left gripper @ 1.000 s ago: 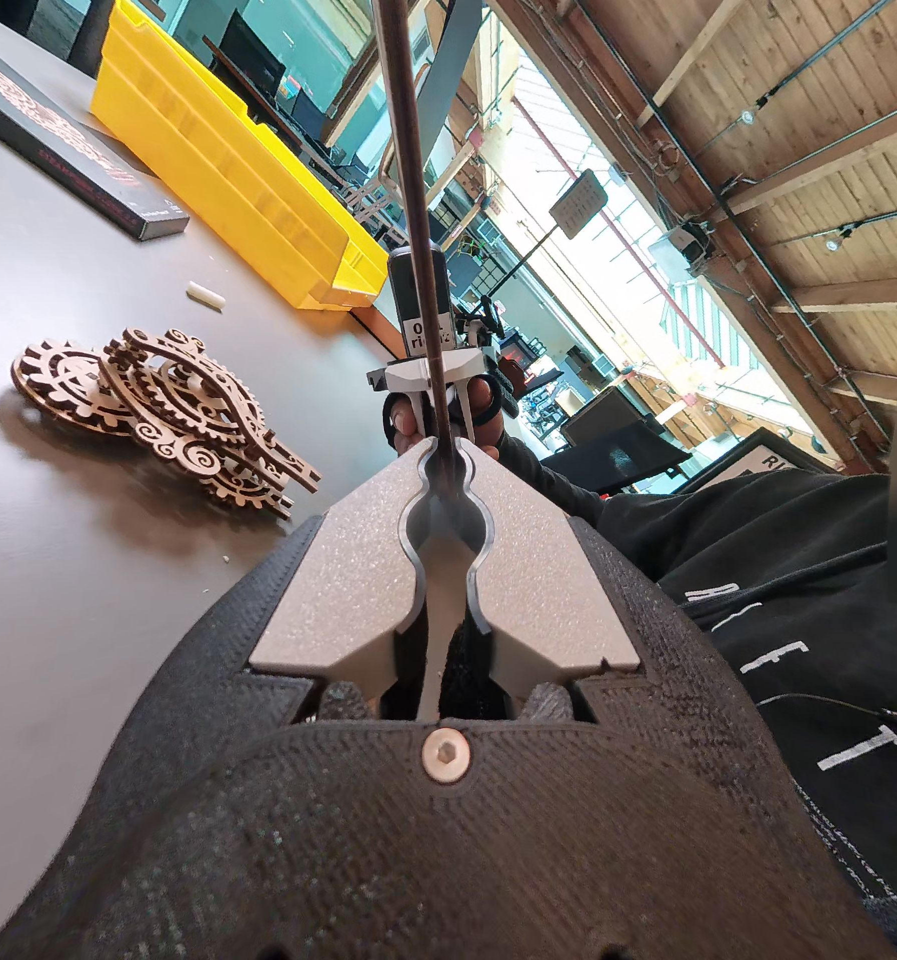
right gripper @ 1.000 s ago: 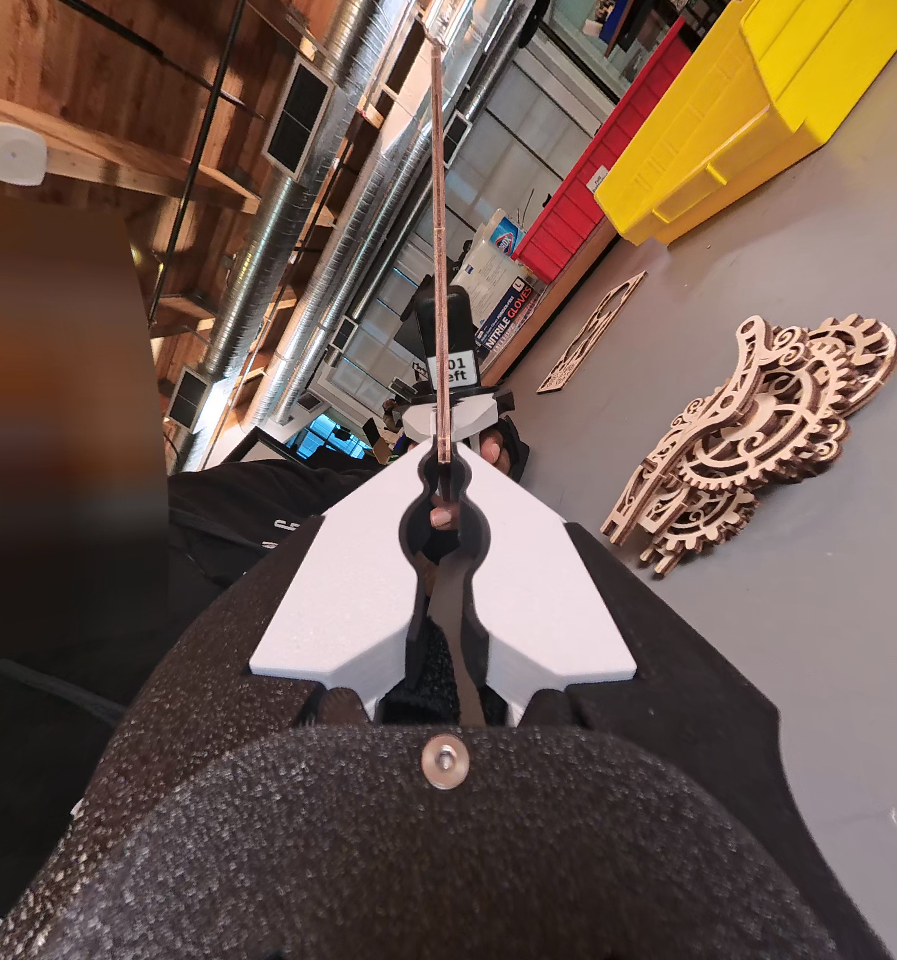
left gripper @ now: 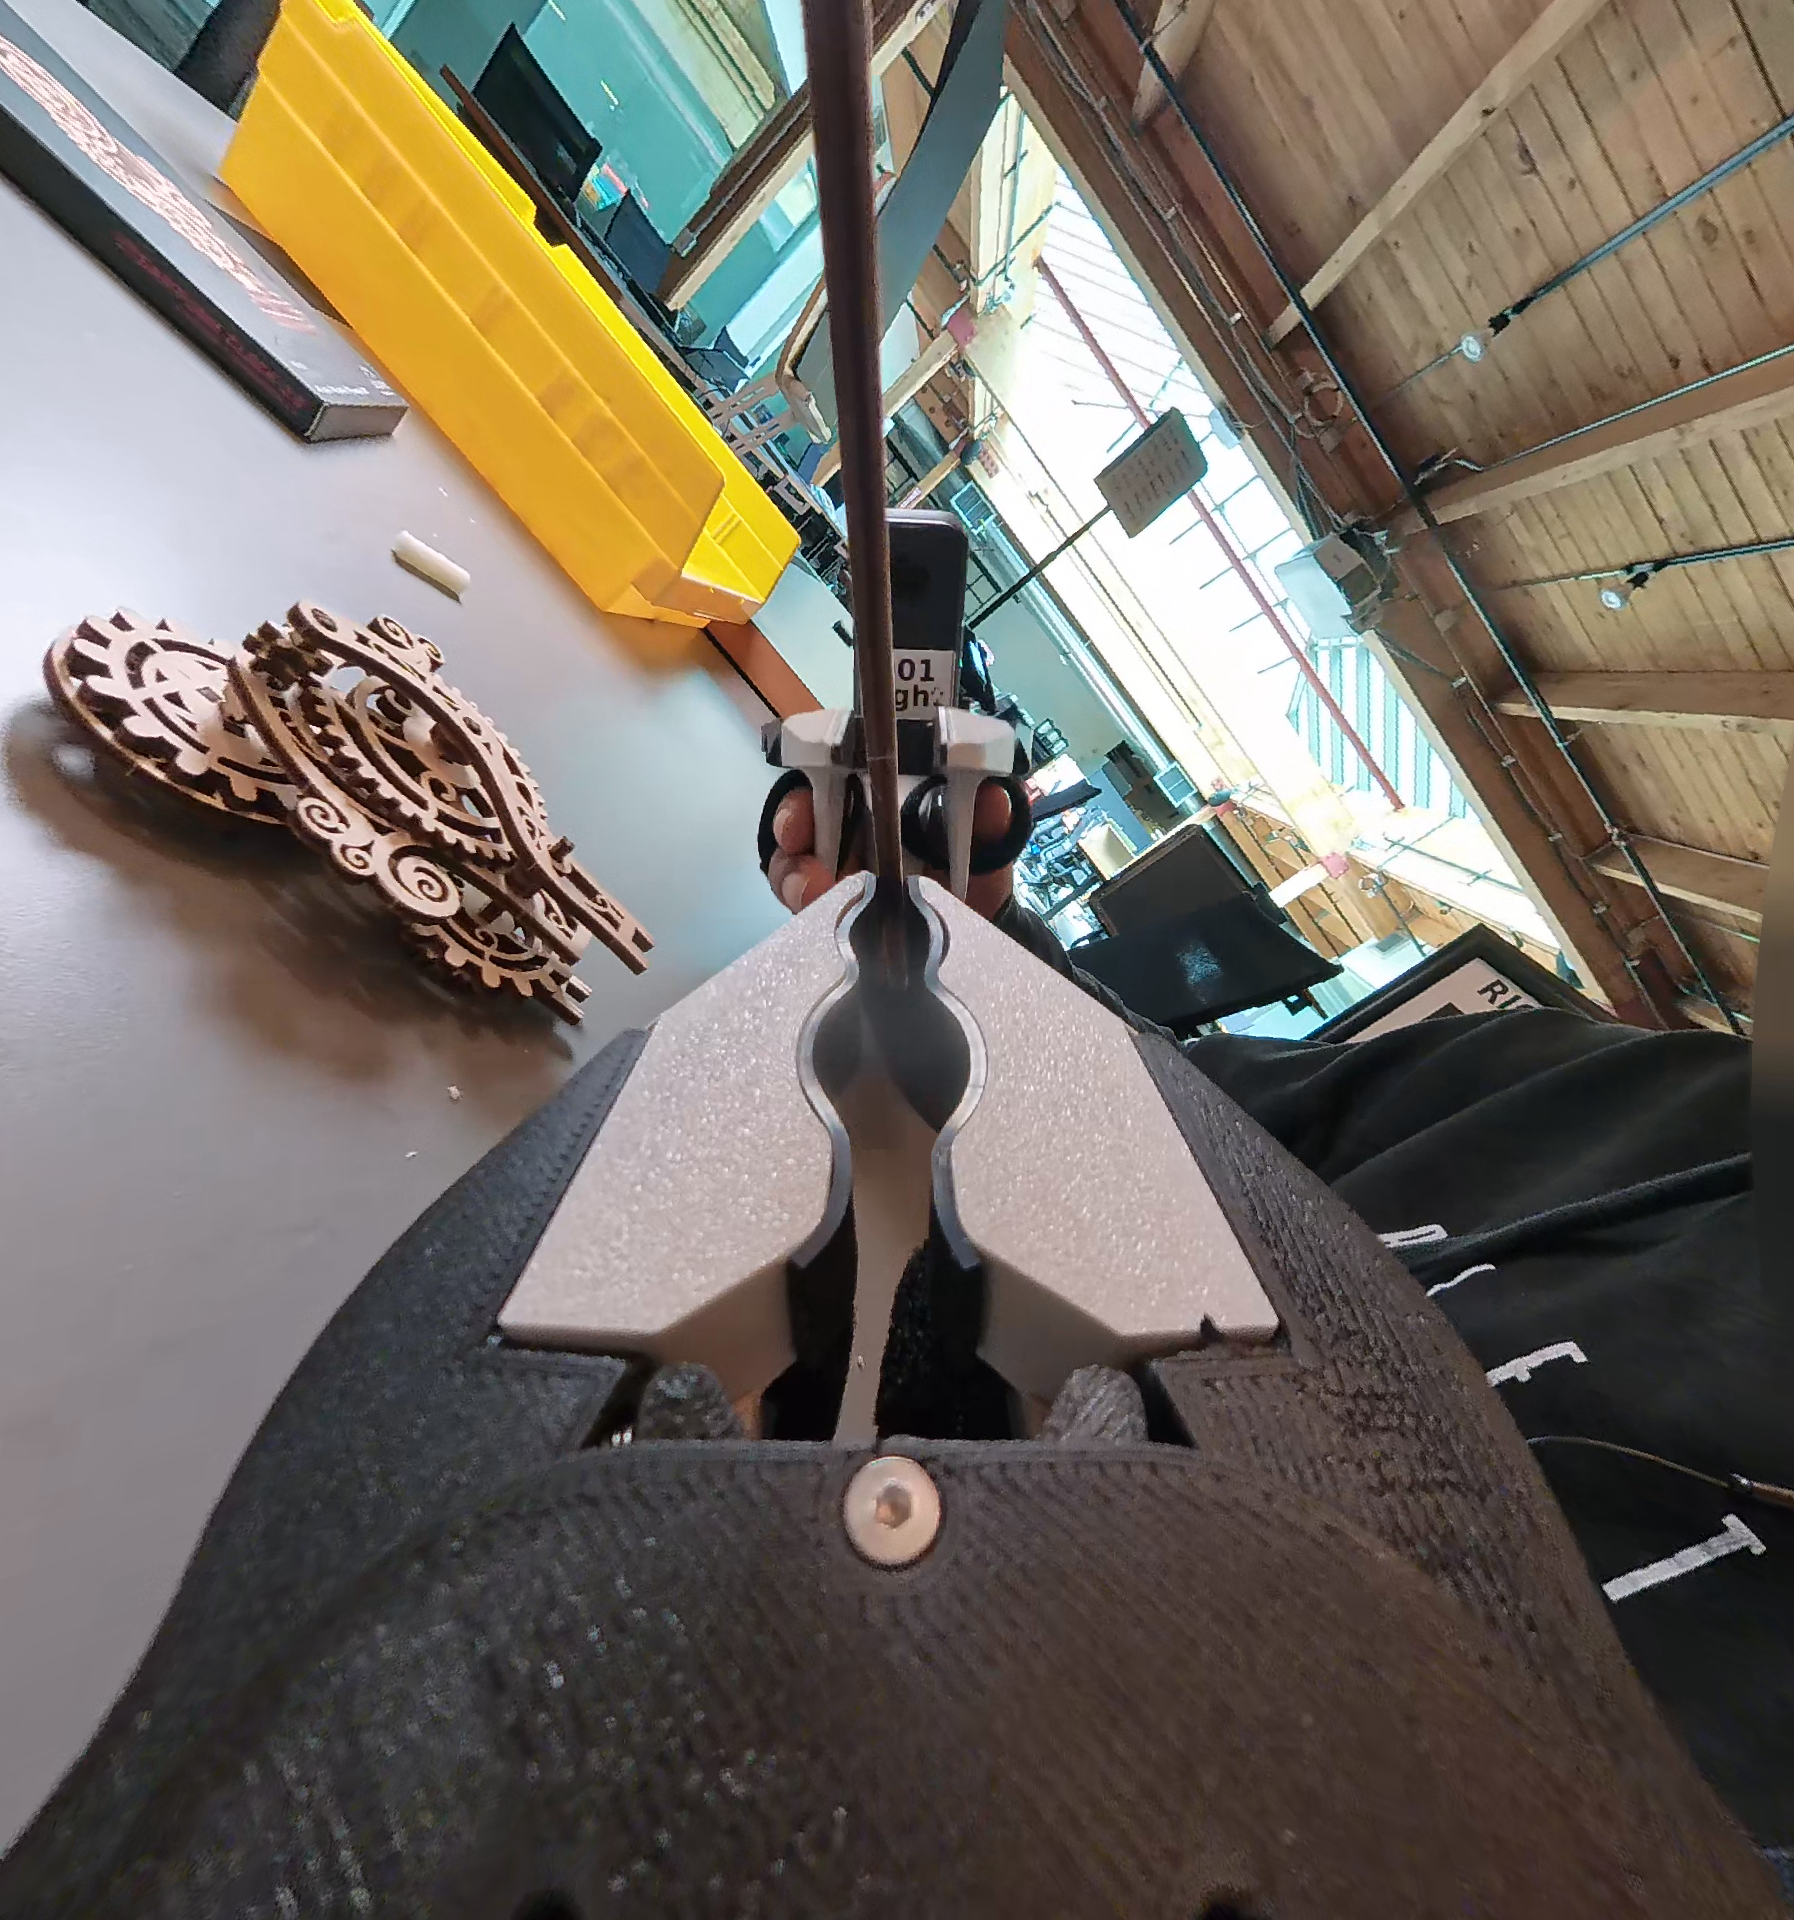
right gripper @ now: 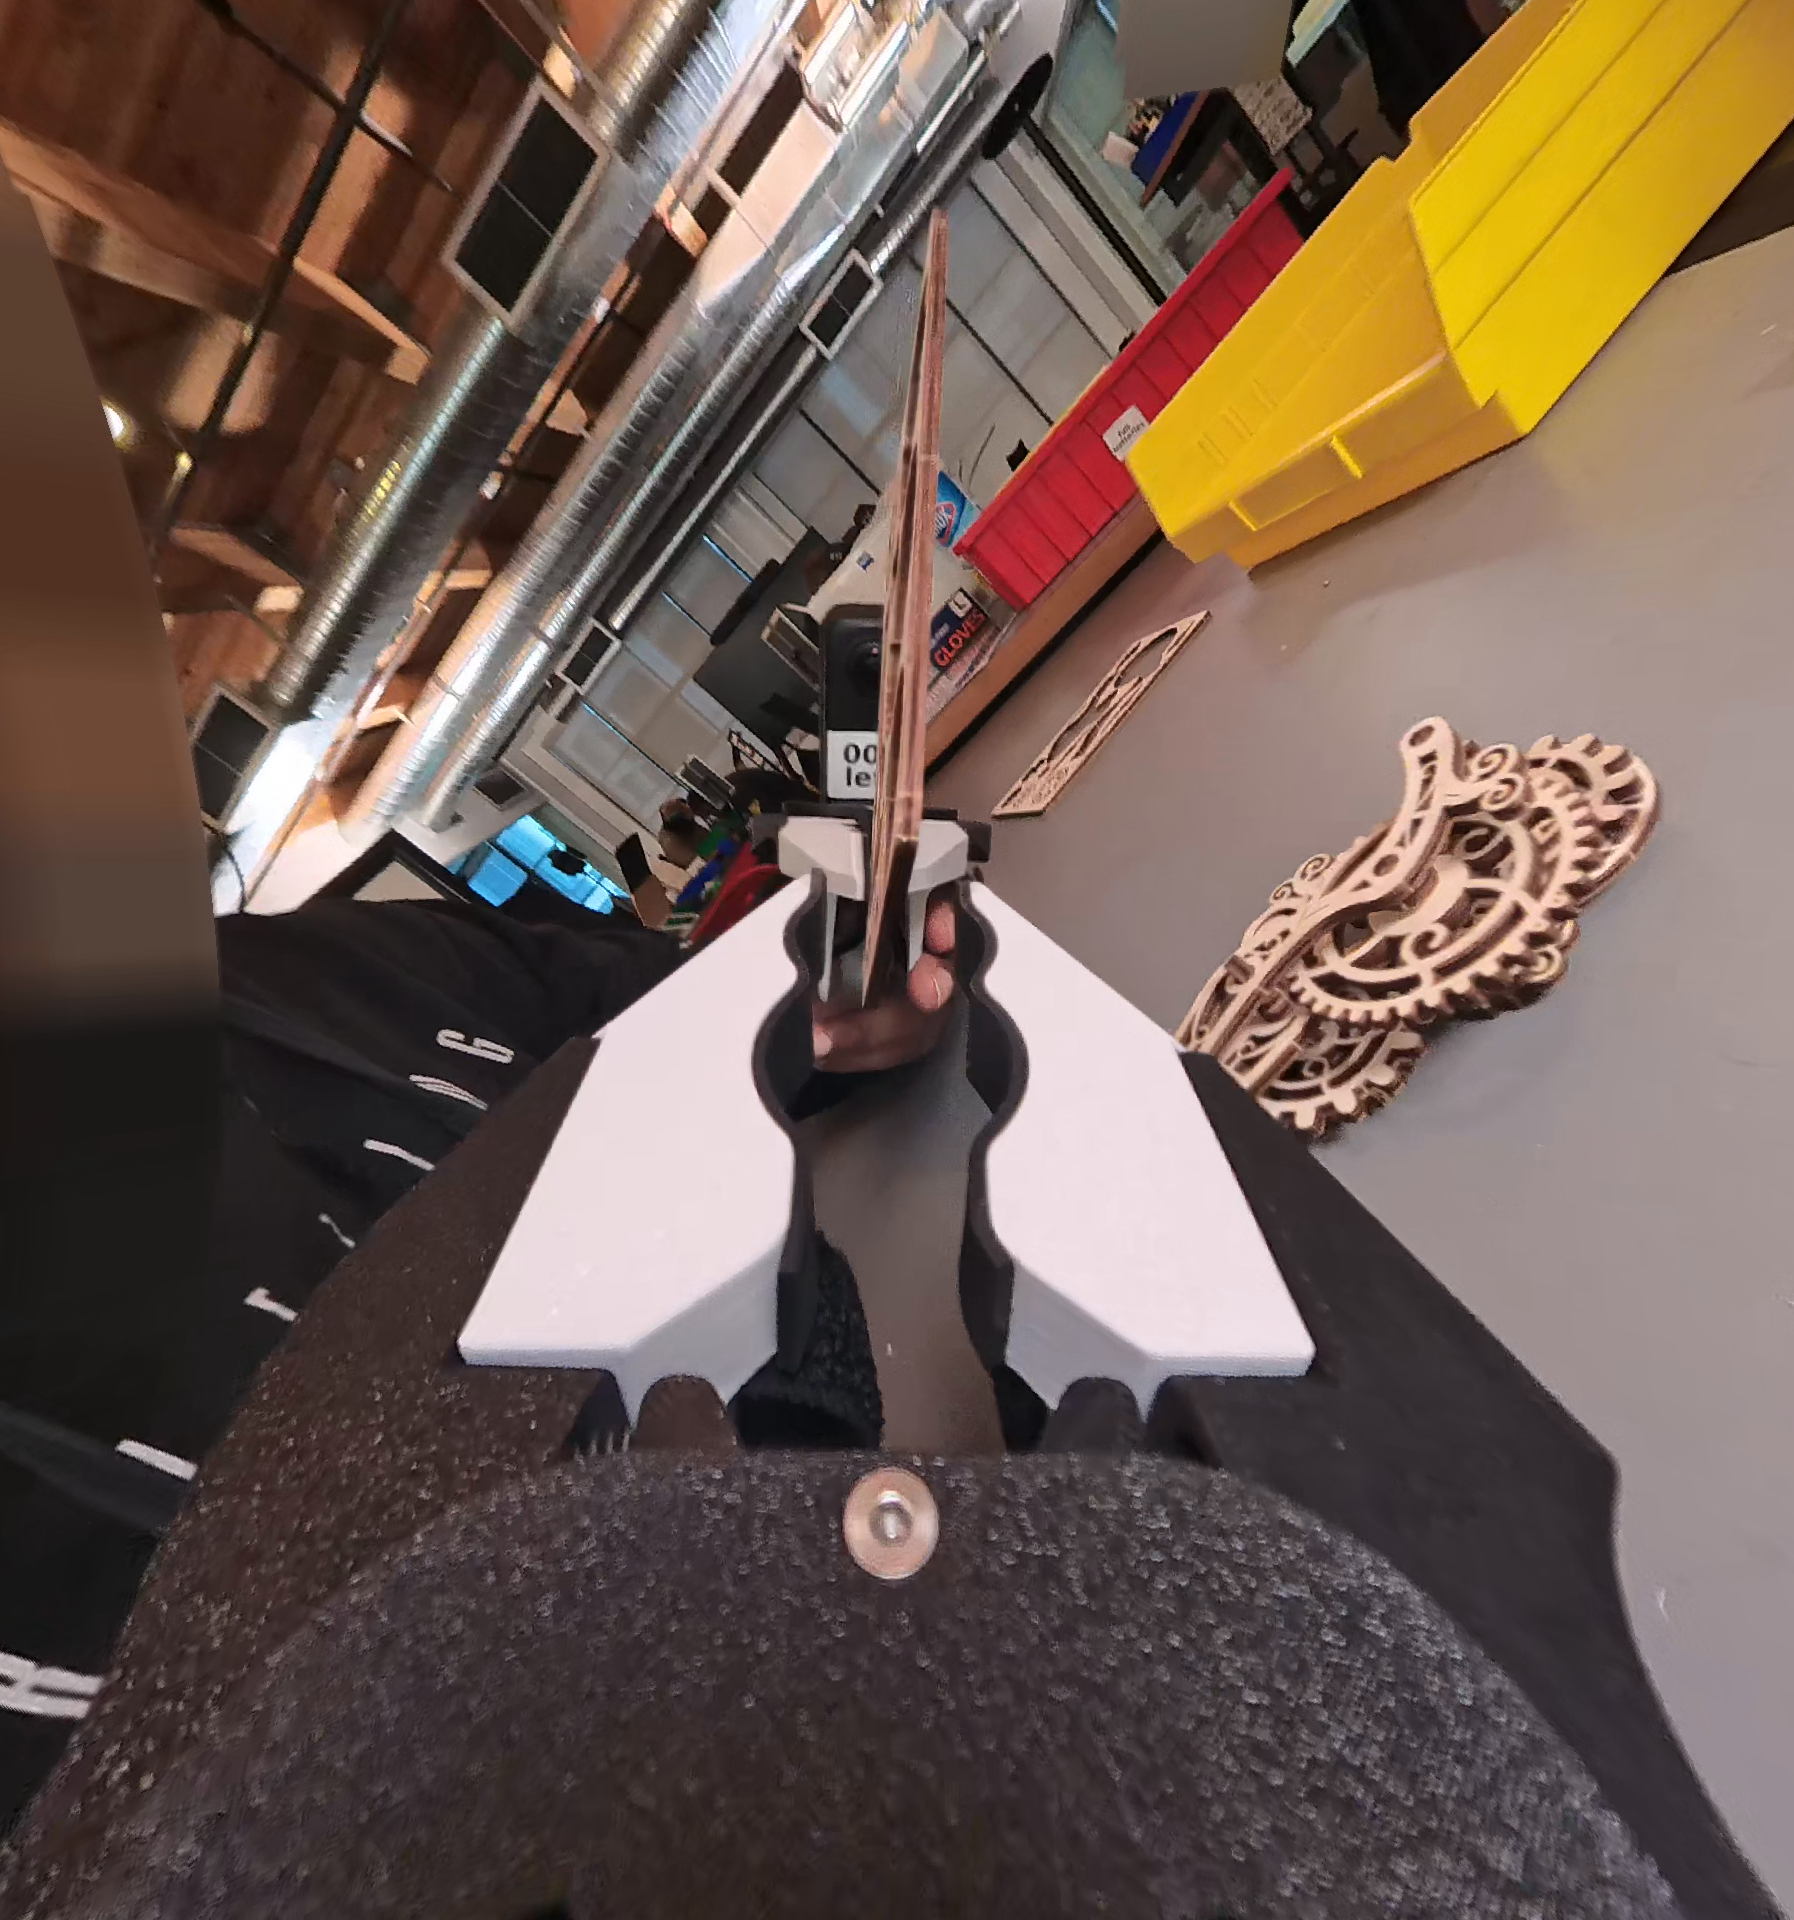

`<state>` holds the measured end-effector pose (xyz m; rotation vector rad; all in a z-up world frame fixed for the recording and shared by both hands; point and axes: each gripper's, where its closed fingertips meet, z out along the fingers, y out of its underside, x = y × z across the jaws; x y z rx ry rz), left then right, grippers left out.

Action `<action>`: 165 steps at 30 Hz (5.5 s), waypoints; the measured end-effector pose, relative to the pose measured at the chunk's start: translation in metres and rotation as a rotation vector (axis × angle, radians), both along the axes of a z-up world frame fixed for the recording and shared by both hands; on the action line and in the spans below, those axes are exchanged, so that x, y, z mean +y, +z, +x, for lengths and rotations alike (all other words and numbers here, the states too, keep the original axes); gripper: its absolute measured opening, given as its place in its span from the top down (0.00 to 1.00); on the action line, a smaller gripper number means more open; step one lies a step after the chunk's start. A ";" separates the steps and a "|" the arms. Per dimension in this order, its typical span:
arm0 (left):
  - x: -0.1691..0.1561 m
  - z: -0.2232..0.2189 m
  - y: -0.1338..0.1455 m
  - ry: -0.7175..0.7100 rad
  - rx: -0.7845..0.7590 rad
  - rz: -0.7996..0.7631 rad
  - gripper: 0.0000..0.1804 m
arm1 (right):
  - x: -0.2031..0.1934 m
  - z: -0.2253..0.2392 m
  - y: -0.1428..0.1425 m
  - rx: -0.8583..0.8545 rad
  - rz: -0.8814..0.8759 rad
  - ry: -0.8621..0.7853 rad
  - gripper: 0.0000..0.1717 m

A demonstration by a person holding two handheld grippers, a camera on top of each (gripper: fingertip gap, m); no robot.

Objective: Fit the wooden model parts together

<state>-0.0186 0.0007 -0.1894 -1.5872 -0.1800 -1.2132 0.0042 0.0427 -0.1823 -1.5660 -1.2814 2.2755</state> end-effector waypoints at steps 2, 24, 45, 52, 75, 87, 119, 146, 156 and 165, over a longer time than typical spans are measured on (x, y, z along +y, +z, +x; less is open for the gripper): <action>0.000 0.000 0.000 0.000 -0.006 -0.003 0.99 | -0.009 -0.002 -0.005 -0.013 0.056 0.014 0.87; 0.001 0.001 -0.006 -0.012 -0.017 -0.026 0.99 | 0.004 -0.004 -0.005 -0.019 0.090 -0.066 0.97; 0.001 0.001 -0.007 -0.019 -0.023 -0.041 0.99 | 0.009 -0.003 -0.008 -0.045 0.027 -0.060 0.98; 0.000 0.000 -0.005 -0.022 -0.027 -0.029 0.99 | 0.007 -0.002 -0.008 -0.065 -0.057 -0.022 0.99; 0.002 -0.022 0.005 0.028 -0.077 0.020 1.00 | -0.022 0.000 -0.024 -0.171 -0.142 0.110 0.99; 0.005 -0.030 -0.003 0.045 -0.090 -0.022 1.00 | -0.031 -0.003 -0.032 -0.189 -0.087 0.114 0.99; 0.016 -0.087 0.020 0.381 -0.164 0.048 0.99 | -0.047 -0.075 -0.057 -0.382 1.035 -0.593 1.00; 0.016 -0.090 0.012 0.368 -0.138 0.051 0.99 | -0.031 -0.070 -0.035 -0.273 1.074 -0.690 1.00; 0.016 -0.089 0.013 0.355 -0.122 0.064 0.99 | 0.038 -0.044 0.026 -0.067 0.964 -0.762 0.80; 0.013 -0.071 0.020 0.278 -0.097 0.112 0.99 | 0.037 -0.046 0.026 -0.005 0.842 -0.646 0.82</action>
